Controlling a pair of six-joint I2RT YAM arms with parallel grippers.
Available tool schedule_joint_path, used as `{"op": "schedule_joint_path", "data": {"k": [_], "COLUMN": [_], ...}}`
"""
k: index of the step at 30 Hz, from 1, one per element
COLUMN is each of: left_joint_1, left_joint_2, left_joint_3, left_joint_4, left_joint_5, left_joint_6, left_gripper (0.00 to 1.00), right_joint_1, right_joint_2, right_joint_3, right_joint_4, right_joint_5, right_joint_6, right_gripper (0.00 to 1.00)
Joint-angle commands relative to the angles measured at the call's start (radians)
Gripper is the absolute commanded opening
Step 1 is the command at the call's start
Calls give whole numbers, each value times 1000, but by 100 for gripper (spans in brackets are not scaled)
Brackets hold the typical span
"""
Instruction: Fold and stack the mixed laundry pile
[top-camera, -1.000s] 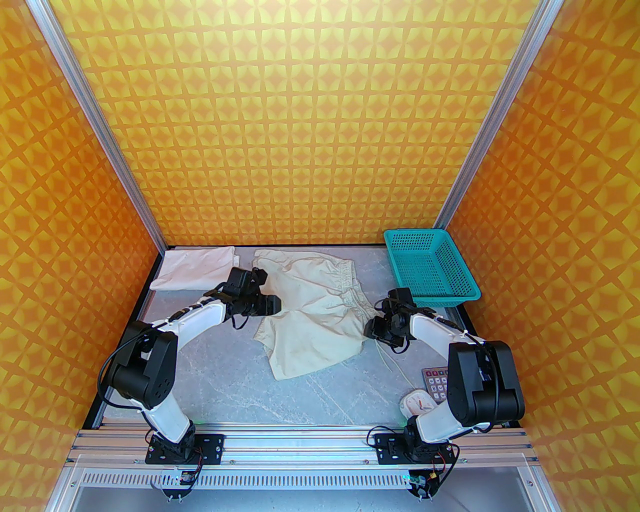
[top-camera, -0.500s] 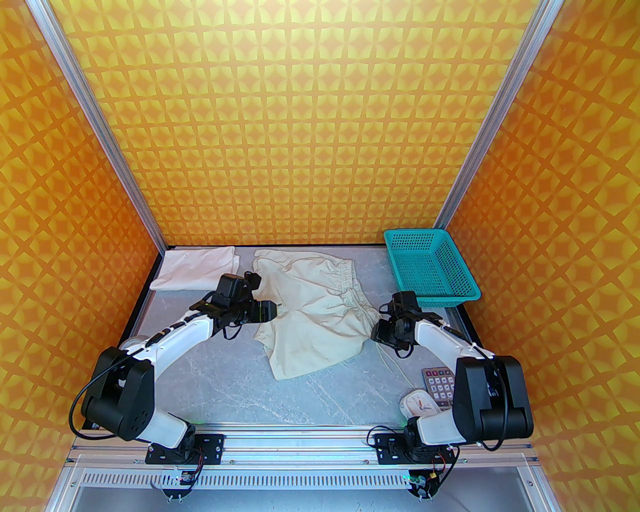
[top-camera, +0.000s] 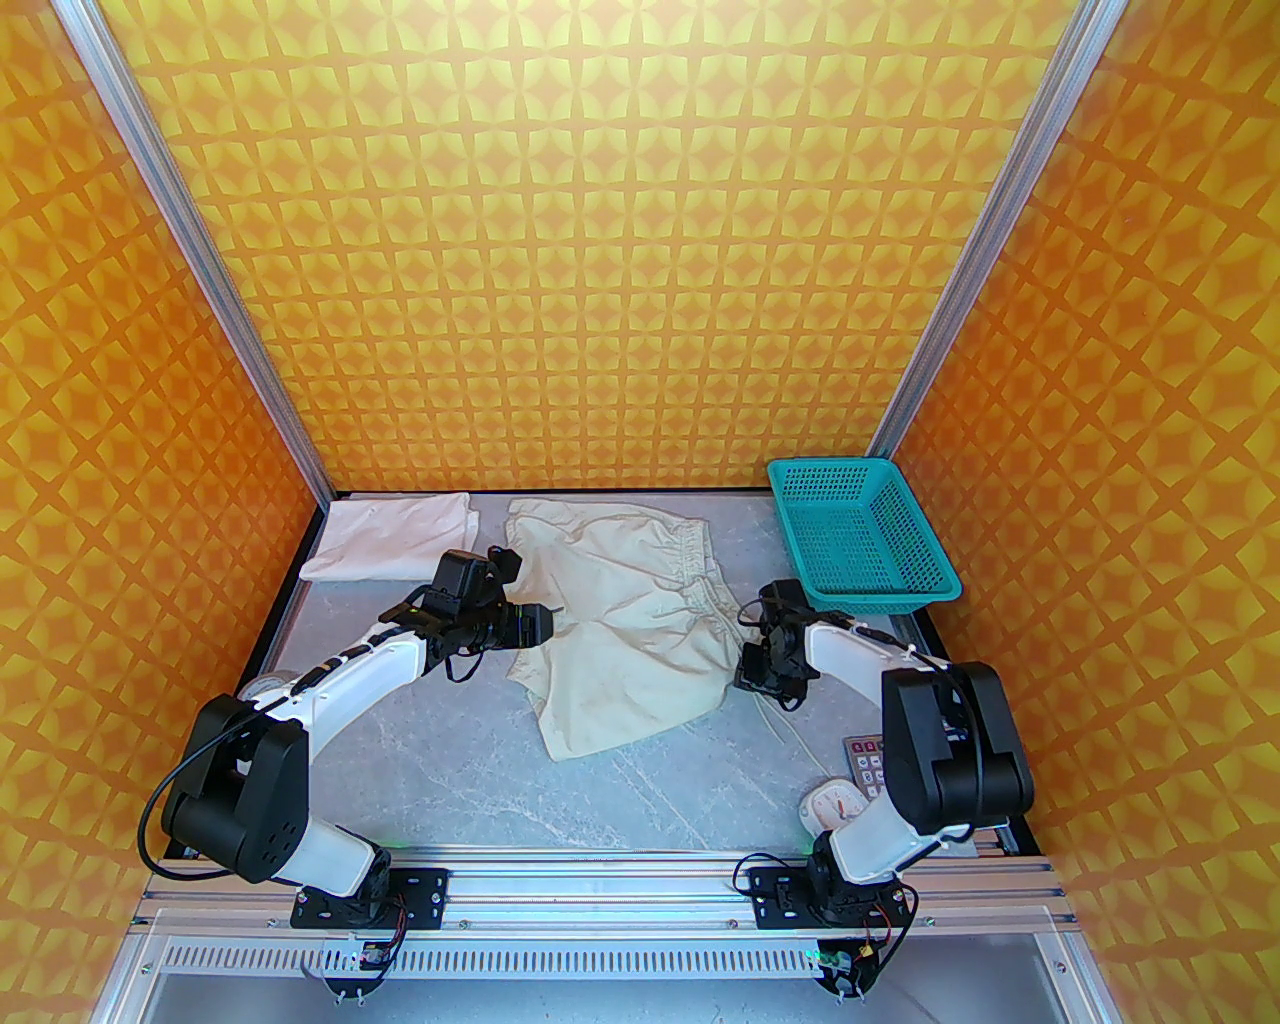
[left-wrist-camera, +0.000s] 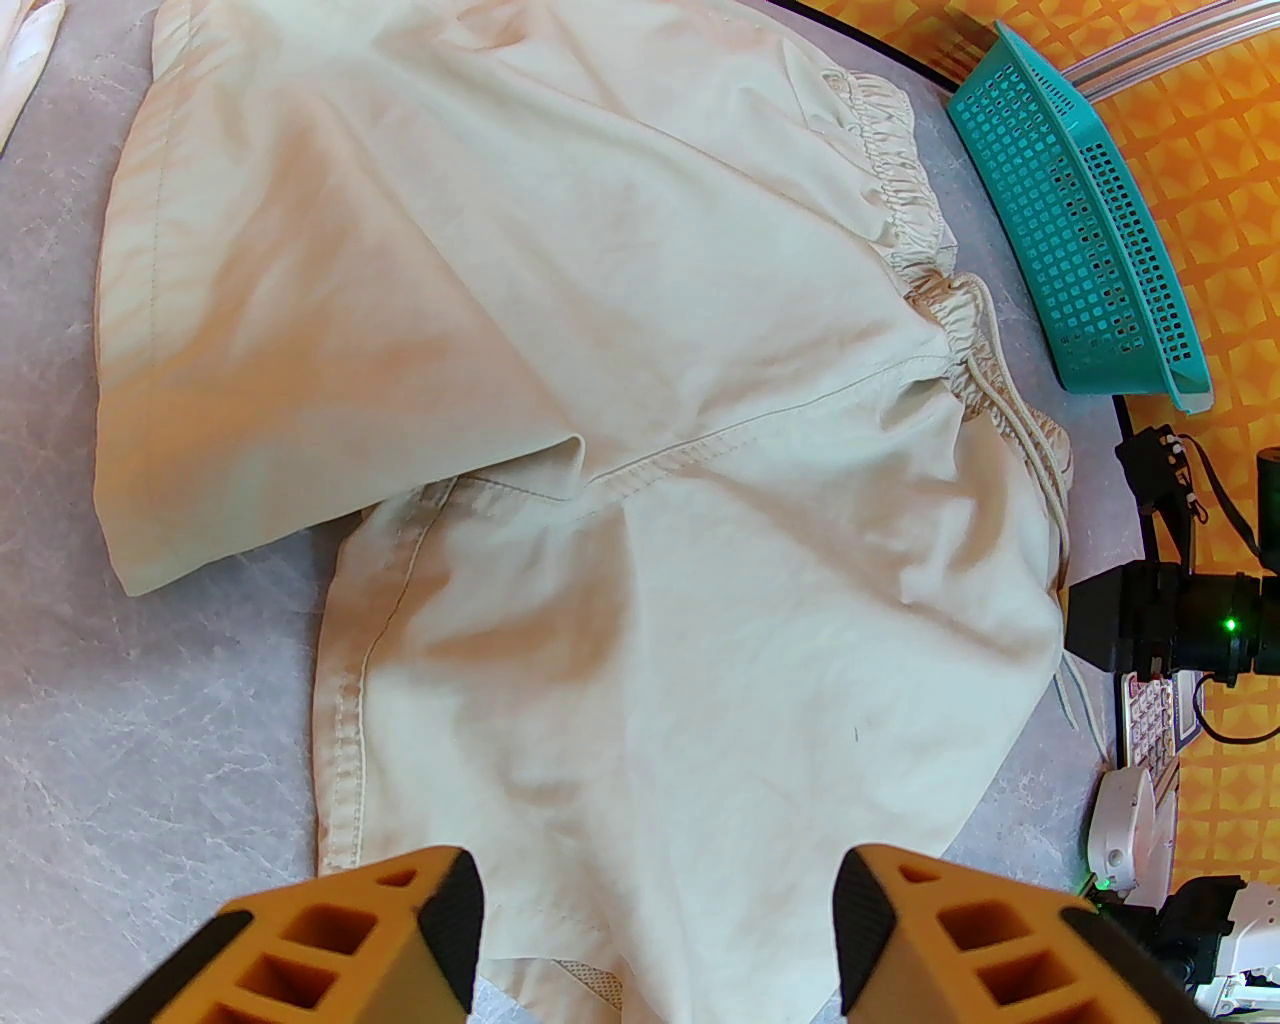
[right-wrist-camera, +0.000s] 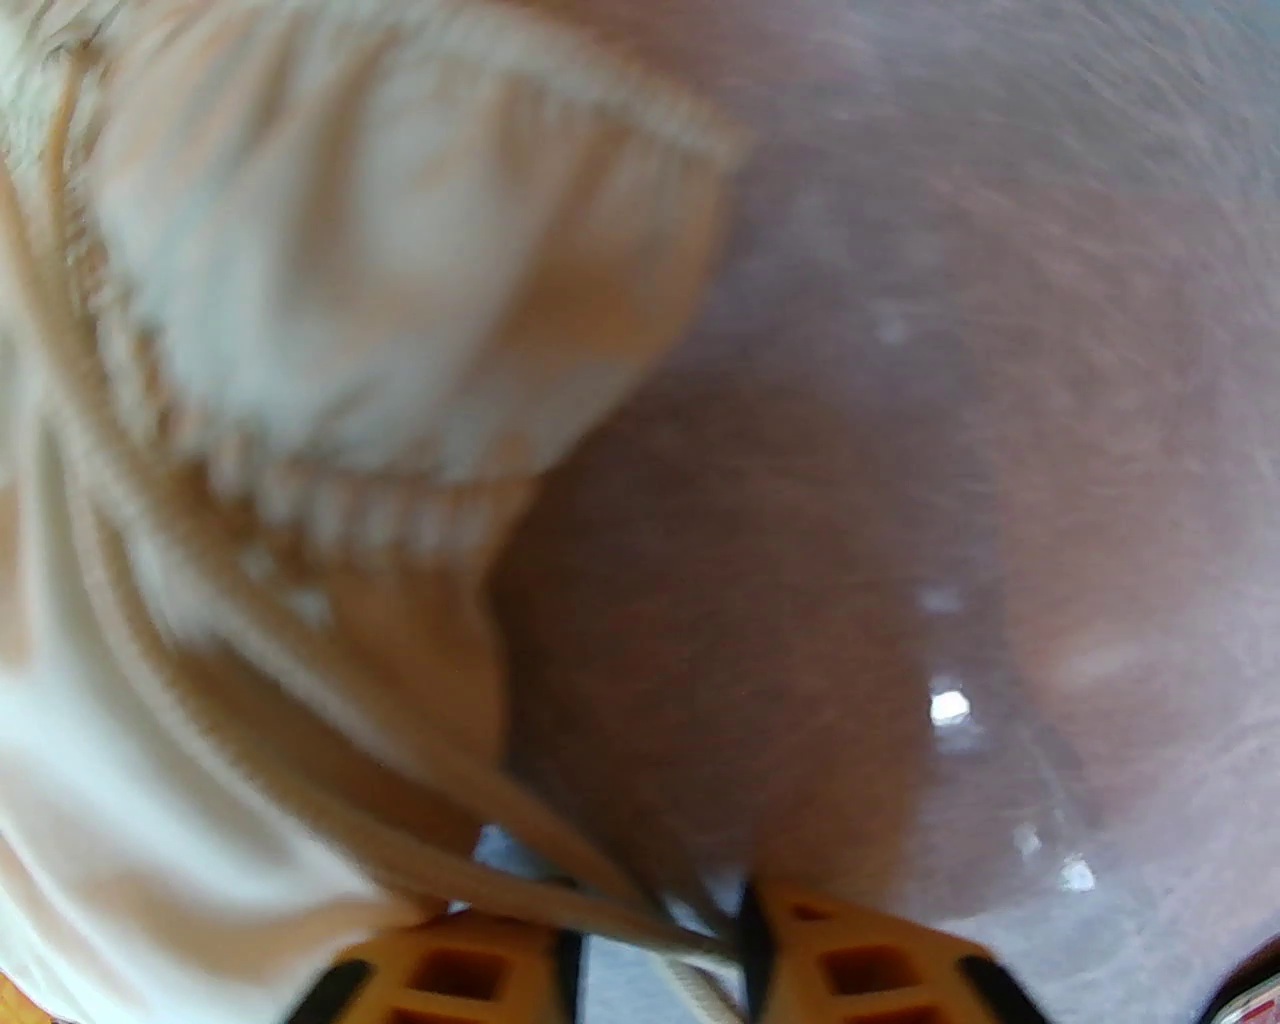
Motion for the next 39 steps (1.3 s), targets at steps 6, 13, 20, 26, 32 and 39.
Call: {"op": "schedule_joint_path", "data": {"k": [6, 13, 20, 26, 32, 39], "left_joint_1": [-1, 1, 1, -1, -6, -96], "left_joint_2": [-14, -34, -108, -191, -296, -303], "left_joint_3": [12, 25, -17, -115, -219, -366], "left_joint_4": [-20, -43, -66, -64, -114, -95], "left_joint_5": [9, 9, -5, -7, -7, -6], "left_joint_6": [4, 17, 19, -29, -90, -208], "left_gripper": [62, 62, 61, 60, 62, 68], "right_joint_1": [-1, 0, 87, 106, 99, -71], "right_joint_2": [-10, -251, -176, 158, 209, -87], "right_joint_3": [45, 75, 298, 499, 557, 170], "right_joint_4": [32, -20, 179, 499, 338, 228], "right_joint_5": [74, -63, -306, -396, -332, -299], "right_joint_6": [-41, -21, 130, 360, 256, 141], "right_gripper": [0, 0, 0, 29, 65, 66]}}
